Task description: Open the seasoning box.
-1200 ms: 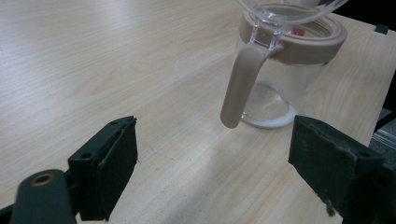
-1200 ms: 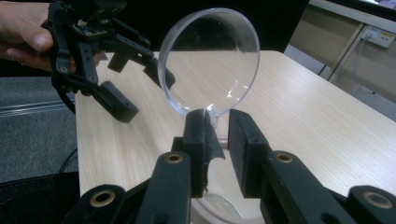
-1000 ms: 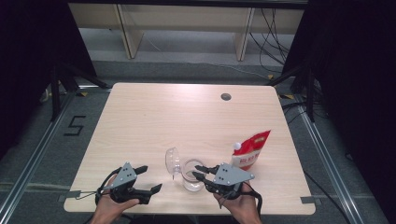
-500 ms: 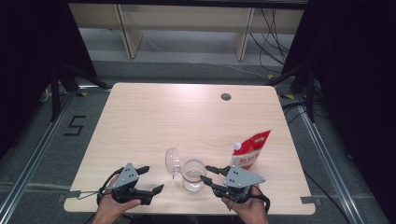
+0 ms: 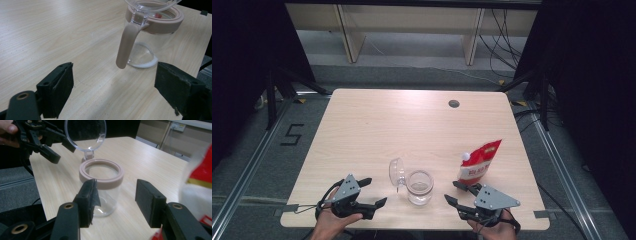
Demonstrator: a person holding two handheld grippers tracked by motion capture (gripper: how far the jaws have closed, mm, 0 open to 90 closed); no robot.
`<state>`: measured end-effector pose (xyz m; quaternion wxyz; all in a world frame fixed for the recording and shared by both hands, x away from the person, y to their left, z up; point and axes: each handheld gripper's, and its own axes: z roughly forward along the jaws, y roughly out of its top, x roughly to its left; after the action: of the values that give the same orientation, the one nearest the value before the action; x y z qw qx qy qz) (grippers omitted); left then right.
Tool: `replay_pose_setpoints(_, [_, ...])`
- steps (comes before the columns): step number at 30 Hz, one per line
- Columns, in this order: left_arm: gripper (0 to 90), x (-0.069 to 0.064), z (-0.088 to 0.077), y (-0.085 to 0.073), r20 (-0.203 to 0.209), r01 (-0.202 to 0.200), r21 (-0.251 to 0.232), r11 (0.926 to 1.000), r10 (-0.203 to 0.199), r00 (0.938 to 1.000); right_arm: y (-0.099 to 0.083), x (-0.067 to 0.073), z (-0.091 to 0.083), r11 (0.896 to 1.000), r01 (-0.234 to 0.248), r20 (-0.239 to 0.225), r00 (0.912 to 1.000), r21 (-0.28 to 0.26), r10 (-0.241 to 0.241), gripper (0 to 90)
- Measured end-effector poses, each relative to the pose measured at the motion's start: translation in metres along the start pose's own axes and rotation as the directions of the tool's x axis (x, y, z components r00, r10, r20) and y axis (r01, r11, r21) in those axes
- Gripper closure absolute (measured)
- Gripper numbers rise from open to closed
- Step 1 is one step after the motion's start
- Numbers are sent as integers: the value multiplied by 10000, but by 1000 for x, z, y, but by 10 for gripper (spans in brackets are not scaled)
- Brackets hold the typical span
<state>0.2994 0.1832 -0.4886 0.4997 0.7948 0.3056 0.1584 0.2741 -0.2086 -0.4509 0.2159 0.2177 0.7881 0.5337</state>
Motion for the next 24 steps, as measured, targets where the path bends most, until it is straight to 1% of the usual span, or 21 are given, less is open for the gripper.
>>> replay_pose_setpoints(1, [151,-2,0,0,-14,256,12,9997,-256,9997,-2,-1,-2,10000,-91,22,10000,21,91,514])
replay_pose_setpoints(2, [152,-2,0,0,-14,256,12,9997,-256,9997,-2,-1,-2,10000,-91,22,10000,21,91,514])
replay_pose_setpoints(3, [152,-2,1,0,-5,302,-15,9995,-302,9995,-3,-2,-4,10000,-84,139,9999,-37,85,512])
replay_pose_setpoints(4, [152,-1,1,0,25,181,2,9998,-181,9998,-5,-4,-8,9999,-135,159,9998,8,135,504])
replay_pose_setpoints(7, [152,-2,0,0,-54,244,42,9997,-244,9997,-8,-6,-11,9999,-121,239,9996,42,120,495])
replay_pose_setpoints(8, [151,-2,0,0,-58,243,46,9997,-242,9997,-9,-8,-14,9998,-180,250,9995,131,177,490])
replay_pose_setpoints(9, [151,-2,0,0,-58,243,46,9997,-242,9997,-10,-9,-16,9997,-217,343,9992,136,212,486])
replay_pose_setpoints(11, [152,-2,0,0,-64,279,47,9996,-279,9996,-11,-10,-17,9996,-290,343,9990,51,288,485])
replay_pose_setpoints(12, [151,-1,1,0,-34,147,-27,9999,-147,9999,-12,-11,-19,9993,-361,490,9982,38,359,485])
replay_pose_setpoints(13, [152,0,0,0,-61,40,79,10000,-39,10000,-12,-14,-22,9998,-175,455,9988,70,172,484])
replay_pose_setpoints(14, [152,-1,0,-1,-101,251,28,9997,-251,9996,-14,-17,-25,9997,-230,552,9982,6,229,482])
replay_pose_setpoints(15, [152,-1,0,-1,-64,242,2,9997,-242,9997,-15,-19,-27,9998,-191,497,9986,19,190,480])
replay_pose_setpoints(16, [151,-1,0,-1,-64,242,2,9997,-242,9997,-15,-21,-30,9997,-244,673,9974,22,242,476])
replay_pose_setpoints(17, [151,0,0,-1,-62,54,-11,10000,-54,10000,-15,-21,-30,9997,-244,673,9974,22,242,476])
replay_pose_setpoints(18, [152,0,0,-1,-58,92,-23,10000,-92,9999,-16,-22,-32,9994,-346,685,9971,43,342,476])
replay_pose_setpoints(19, [152,0,-1,-1,-51,92,-8,10000,-92,9999,-18,-25,-35,9994,-326,847,9959,100,317,474])
replay_pose_setpoints(20, [152,-1,-1,-1,-50,94,-2,10000,-94,9999,-18,-25,-35,9994,-326,847,9959,100,317,474])
replay_pose_setpoints(21, [152,-1,-1,-1,-48,100,-8,9999,-100,9999,-20,-27,-36,9996,-283,943,9952,90,273,471])
replay_pose_setpoints(22, [151,-1,0,-1,-40,83,3,10000,-83,10000,-23,-31,-39,9993,-333,1007,9944,195,311,465])
replay_pose_setpoints(23, [151,-1,0,-1,-40,83,3,10000,-83,10000,-23,-31,-39,9993,-333,1007,9944,195,311,465])
replay_pose_setpoints(24, [151,-1,0,-1,-23,57,14,10000,-57,10000,-23,-31,-39,9988,-464,1053,9934,121,449,460])
